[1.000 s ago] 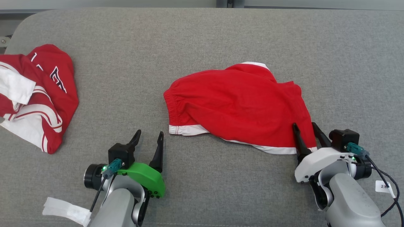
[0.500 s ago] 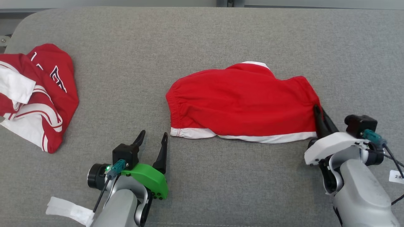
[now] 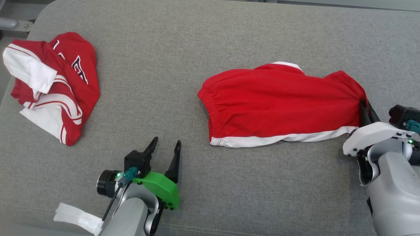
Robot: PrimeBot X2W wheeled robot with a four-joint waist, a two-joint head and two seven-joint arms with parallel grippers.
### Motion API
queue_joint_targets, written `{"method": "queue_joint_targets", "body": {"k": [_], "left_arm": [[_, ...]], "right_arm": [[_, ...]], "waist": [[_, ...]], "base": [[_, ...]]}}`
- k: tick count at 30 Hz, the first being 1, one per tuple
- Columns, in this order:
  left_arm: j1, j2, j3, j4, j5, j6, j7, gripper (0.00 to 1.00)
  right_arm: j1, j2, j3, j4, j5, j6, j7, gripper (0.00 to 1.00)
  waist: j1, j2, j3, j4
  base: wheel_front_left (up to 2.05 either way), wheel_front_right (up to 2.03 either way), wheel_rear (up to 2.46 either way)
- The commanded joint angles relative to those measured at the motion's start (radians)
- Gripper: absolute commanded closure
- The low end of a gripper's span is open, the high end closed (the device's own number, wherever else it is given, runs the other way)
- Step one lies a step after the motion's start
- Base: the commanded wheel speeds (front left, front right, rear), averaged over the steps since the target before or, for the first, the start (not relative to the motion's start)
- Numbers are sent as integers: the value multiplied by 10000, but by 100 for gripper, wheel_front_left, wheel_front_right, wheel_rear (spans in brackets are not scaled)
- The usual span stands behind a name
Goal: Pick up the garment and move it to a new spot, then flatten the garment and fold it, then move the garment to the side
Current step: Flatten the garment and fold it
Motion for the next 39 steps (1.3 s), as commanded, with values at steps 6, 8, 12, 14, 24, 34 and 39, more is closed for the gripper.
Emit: {"method": "queue_joint_targets", "body": {"k": [6, 8, 12, 14, 24, 34, 39], "left_arm": [[233, 27, 157, -41, -70, 191, 1, 0], [319, 25, 227, -43, -42, 203, 1, 0], [619, 27, 616, -250, 163, 287, 1, 0], [902, 27, 847, -383, 358, 369, 1, 0], [2161, 30, 2058, -1433, 1270, 470, 1, 0], [3494, 31, 2872, -2212, 1758, 398, 1, 0], [3732, 30, 2916, -2318, 1782, 356, 1, 0]], "right_arm": [[345, 155, -731, -249, -779, -15, -32, 0], [490, 162, -802, -441, -888, -15, -32, 0], [1208, 403, -705, -1076, -1109, -13, -33, 0], [1628, 461, -552, -1425, -1101, -15, -33, 0], [3219, 764, 66, -2594, -920, -16, -32, 0], [4232, 894, 362, -3114, -754, -16, -32, 0], [4476, 902, 485, -3238, -645, -15, -32, 0]], "waist": [[0, 0, -414, -86], [0, 0, -523, -163], [0, 0, -1026, -585], [0, 0, -1266, -809], [0, 0, -2247, -1621], [0, 0, -2836, -2088], [0, 0, -2921, -2130]], "base": [[0, 0, 0], [0, 0, 0], [0, 0, 0], [0, 0, 0], [0, 0, 0], [0, 0, 0], [0, 0, 0]]}}
